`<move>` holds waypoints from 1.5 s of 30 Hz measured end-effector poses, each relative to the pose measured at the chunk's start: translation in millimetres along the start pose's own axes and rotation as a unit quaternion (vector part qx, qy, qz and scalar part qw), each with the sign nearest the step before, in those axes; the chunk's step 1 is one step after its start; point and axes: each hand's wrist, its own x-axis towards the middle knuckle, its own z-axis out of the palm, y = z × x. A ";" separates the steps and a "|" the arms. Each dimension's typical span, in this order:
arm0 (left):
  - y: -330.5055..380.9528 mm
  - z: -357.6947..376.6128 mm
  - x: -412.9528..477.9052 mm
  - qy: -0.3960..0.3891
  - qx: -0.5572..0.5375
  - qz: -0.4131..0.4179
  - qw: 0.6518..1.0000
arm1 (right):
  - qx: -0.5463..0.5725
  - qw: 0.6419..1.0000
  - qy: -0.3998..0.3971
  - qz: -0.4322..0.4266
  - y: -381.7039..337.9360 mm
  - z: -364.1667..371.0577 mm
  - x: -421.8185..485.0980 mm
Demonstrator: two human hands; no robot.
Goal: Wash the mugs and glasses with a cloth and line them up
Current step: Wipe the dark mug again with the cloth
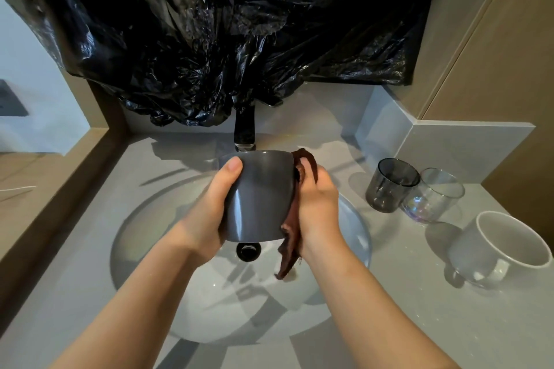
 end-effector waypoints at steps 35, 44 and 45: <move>-5.7 14.6 4.0 0.145 -0.070 0.134 0.978 | 0.135 0.985 -0.085 0.065 -7.8 0.0 -3.8; -9.7 25.4 6.7 0.251 -0.202 0.105 0.941 | 0.171 0.979 -0.081 0.078 15.1 13.8 -35.8; -9.1 25.9 6.6 0.254 -0.191 0.113 0.942 | 0.190 0.973 -0.100 0.083 18.7 17.4 -39.1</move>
